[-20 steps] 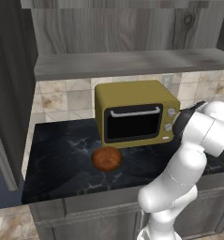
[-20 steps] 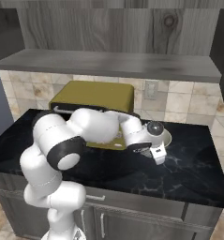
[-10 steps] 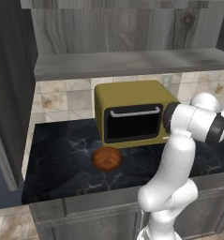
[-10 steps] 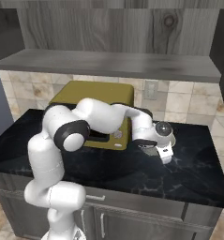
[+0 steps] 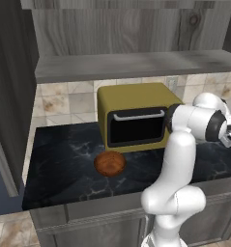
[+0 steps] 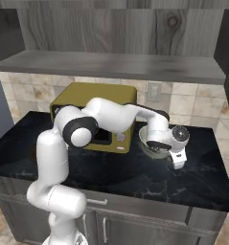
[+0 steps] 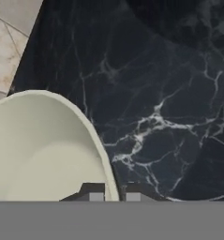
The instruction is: Pick up the bowls on the counter and stack them on top of one another in the open cabinet. Place the smaller bowl on top of the larger bowl.
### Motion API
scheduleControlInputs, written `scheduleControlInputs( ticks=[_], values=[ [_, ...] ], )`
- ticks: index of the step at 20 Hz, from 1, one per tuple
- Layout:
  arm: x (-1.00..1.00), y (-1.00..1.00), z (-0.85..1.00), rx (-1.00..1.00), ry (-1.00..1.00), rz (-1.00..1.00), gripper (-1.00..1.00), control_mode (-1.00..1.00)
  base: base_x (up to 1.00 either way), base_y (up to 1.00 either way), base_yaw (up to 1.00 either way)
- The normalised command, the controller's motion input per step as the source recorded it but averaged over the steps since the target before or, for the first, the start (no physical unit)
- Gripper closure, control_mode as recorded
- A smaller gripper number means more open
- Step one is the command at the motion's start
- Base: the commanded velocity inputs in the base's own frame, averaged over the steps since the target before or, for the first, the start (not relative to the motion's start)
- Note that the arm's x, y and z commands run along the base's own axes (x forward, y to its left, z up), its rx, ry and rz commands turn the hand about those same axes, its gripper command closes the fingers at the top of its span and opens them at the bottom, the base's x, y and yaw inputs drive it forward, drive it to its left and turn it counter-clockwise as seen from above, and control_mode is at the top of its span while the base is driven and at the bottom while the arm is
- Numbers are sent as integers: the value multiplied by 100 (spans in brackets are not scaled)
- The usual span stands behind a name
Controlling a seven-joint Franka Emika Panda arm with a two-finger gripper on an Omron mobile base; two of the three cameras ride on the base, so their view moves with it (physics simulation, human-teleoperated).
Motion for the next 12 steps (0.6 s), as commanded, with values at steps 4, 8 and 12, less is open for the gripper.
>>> scheduleControlInputs(
  ticks=[4,8,12],
  values=[
    [0,0,-6,1,0,-1,100,-100,0,0,0],
    [-15,4,13,0,0,-1,100,-100,0,0,0],
    [-19,12,35,0,0,-2,100,-100,0,0,0]
  ],
)
